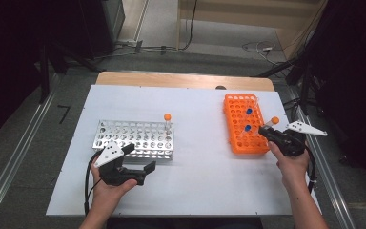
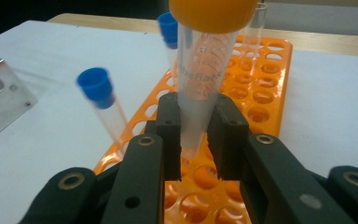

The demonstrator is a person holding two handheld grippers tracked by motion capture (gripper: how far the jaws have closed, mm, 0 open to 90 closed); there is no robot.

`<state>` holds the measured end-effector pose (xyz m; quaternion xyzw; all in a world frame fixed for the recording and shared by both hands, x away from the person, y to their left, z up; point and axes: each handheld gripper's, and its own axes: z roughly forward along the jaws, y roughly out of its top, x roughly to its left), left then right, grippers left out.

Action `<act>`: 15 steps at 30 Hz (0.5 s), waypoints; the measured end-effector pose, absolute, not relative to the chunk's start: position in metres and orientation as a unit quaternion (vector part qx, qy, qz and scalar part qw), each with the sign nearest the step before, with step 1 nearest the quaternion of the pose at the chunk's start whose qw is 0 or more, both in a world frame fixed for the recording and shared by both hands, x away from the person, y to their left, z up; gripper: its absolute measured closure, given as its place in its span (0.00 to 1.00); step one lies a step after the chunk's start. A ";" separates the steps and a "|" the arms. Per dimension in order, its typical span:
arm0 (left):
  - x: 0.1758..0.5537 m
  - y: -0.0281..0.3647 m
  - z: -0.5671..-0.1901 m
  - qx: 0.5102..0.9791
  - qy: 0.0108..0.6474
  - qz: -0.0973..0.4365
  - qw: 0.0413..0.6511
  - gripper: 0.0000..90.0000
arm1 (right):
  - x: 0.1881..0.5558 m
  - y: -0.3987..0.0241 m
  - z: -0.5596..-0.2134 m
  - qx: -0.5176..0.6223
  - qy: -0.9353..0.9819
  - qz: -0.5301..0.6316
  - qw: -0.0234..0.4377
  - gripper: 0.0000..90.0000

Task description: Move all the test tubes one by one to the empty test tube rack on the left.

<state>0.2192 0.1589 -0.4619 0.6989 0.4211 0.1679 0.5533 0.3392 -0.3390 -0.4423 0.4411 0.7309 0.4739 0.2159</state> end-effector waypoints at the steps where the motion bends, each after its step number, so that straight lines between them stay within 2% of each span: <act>1: 0.219 0.159 -0.462 0.699 0.420 0.169 0.553 0.00 | 0.336 -0.338 -0.442 0.439 0.734 0.471 0.216 0.81; 15: 0.218 0.154 -0.458 0.702 0.412 0.166 0.556 0.00 | 0.297 -0.322 -0.437 0.400 0.763 0.472 0.187 0.81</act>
